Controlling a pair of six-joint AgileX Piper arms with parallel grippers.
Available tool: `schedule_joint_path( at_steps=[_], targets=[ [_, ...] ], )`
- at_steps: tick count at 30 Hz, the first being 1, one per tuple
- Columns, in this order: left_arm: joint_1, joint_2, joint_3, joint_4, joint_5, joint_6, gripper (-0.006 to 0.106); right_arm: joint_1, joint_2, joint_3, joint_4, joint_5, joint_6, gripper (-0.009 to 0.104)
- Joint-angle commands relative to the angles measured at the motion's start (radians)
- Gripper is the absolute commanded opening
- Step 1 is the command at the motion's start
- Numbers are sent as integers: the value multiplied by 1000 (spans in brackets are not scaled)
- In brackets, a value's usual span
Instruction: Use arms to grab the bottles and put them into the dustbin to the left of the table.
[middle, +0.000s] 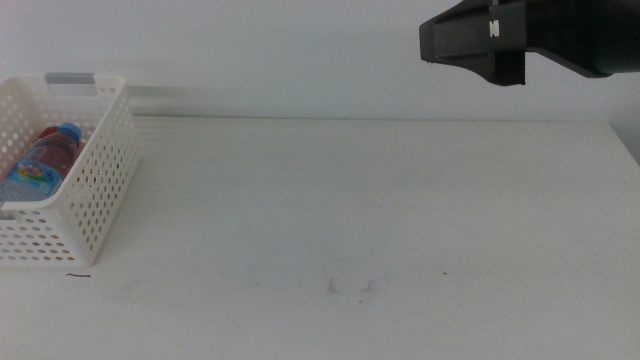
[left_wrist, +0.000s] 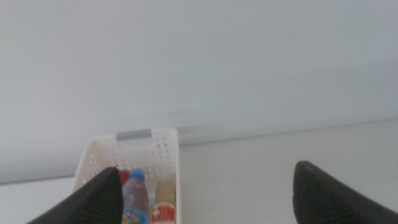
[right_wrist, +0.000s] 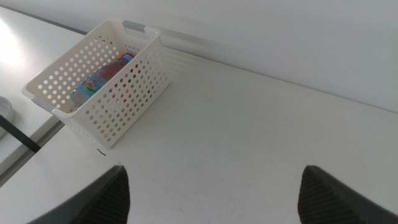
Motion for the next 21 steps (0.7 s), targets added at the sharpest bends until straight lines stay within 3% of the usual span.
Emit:
schedule_joint_path(
  at_steps=[1,7,15,21],
  targets=[
    [-5,-25,9,11,-27,-21,94,2,-7,2,-6,-10,-3,74],
    [-5,-23,14,-50,-32,-14,94,2,-7,2,-6,-10,-3,74],
    [-7,-23,95,114,-199,-144,94,2,-7,2,-5,-10,-3,74],
    [-7,-23,97,128,-217,-144,94,2,-7,2,-5,-10,-3,74]
  ],
)
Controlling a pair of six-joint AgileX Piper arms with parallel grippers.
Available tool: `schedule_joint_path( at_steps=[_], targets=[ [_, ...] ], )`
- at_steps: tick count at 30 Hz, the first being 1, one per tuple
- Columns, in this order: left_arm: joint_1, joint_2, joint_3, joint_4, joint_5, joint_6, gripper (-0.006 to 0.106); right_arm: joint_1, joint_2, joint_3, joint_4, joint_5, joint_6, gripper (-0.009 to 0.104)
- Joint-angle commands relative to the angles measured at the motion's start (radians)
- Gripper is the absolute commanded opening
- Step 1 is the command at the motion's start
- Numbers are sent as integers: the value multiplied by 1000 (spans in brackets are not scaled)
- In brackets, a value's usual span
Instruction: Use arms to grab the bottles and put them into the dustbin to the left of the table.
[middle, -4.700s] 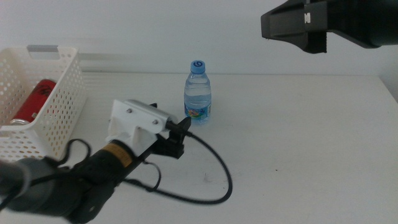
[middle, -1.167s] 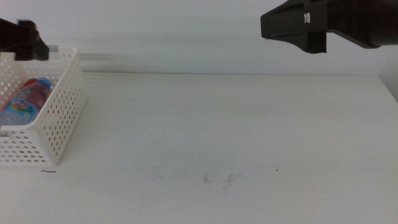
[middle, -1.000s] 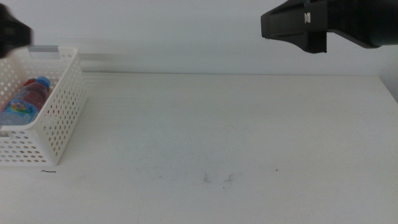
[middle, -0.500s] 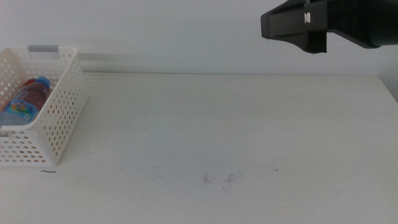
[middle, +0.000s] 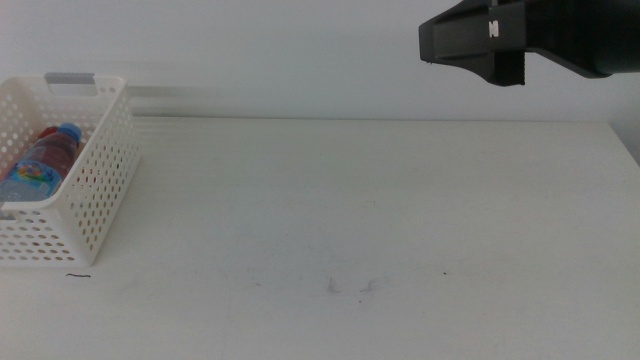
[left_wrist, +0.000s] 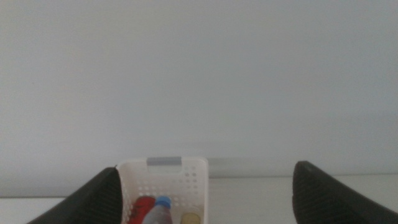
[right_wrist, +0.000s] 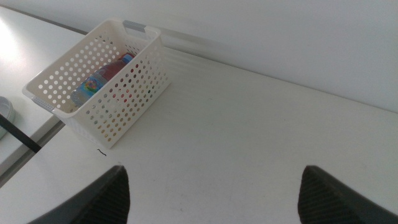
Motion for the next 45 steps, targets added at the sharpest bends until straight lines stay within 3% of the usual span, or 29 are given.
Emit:
schedule_joint_path(
  at_steps=[1,6,9,10,14,15,22,25,27,32,36,45],
  targets=[
    [-5,-1,5,8,-22,-16,94,2,-7,2,-5,-10,-3,74],
    [-5,-1,5,8,-25,-16,94,2,-7,2,-5,-10,-3,74],
    [-5,-1,5,-47,-25,-16,94,-14,-7,7,15,-10,-3,74],
    [-5,-1,6,-60,-25,-16,94,-30,-19,14,-4,-15,-3,74],
    [-5,-11,47,-102,-27,-16,94,-145,-84,89,-183,-103,-3,74],
    [-5,-24,73,-97,-42,-16,94,-201,-109,120,-194,-124,-3,74],
    [-5,-196,390,-38,-215,-16,94,-583,-388,449,-35,-324,-3,74],
    [-5,-319,536,-38,-289,-16,94,-638,-534,655,92,-448,-3,74],
    [-5,-402,625,-40,-303,-16,94,-636,-637,776,118,-504,-3,74],
    [-5,-572,780,-41,-305,-16,94,-636,-884,1059,-79,-581,-3,74],
    [-5,-641,877,-41,-318,-16,94,-636,-1042,1218,-48,-584,-3,74],
    [-5,-641,991,-41,-338,-16,94,-636,-1169,1340,-145,-557,-3,74]
  ],
)
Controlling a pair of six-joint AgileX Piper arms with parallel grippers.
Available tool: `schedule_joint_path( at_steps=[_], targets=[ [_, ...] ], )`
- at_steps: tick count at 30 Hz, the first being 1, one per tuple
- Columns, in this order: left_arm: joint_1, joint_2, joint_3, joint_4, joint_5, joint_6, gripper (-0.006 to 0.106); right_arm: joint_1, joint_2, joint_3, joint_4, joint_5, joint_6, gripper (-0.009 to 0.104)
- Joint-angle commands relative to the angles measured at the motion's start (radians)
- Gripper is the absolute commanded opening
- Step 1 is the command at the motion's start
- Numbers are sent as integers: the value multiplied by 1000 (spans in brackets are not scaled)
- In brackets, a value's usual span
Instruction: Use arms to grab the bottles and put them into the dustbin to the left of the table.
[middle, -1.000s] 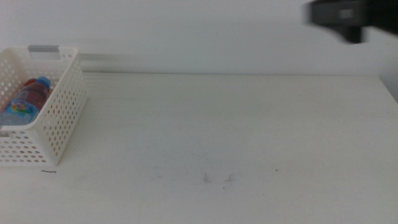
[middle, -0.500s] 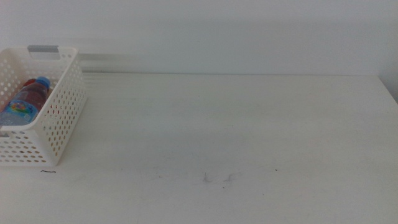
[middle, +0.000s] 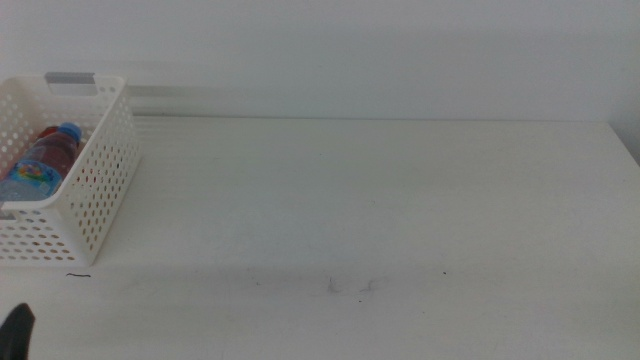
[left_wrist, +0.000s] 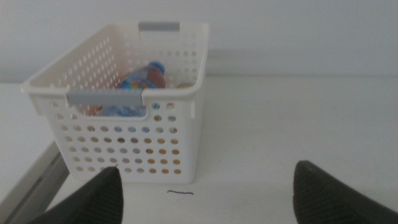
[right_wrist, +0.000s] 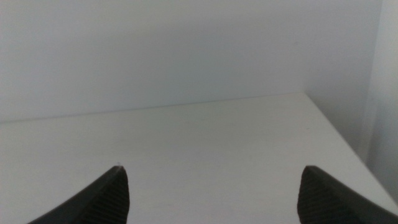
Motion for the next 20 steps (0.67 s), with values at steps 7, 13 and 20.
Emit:
schedule_joint_path(
  at_steps=[7,13,20],
  targets=[
    [-5,-4,49,0,-22,-11,94,-9,-4,5,-89,1,-5,74],
    [-5,-4,49,3,3,-11,94,-9,-4,5,-89,3,-5,74],
    [-5,-4,49,3,2,-11,94,-9,-4,5,-89,3,-5,74]
  ],
)
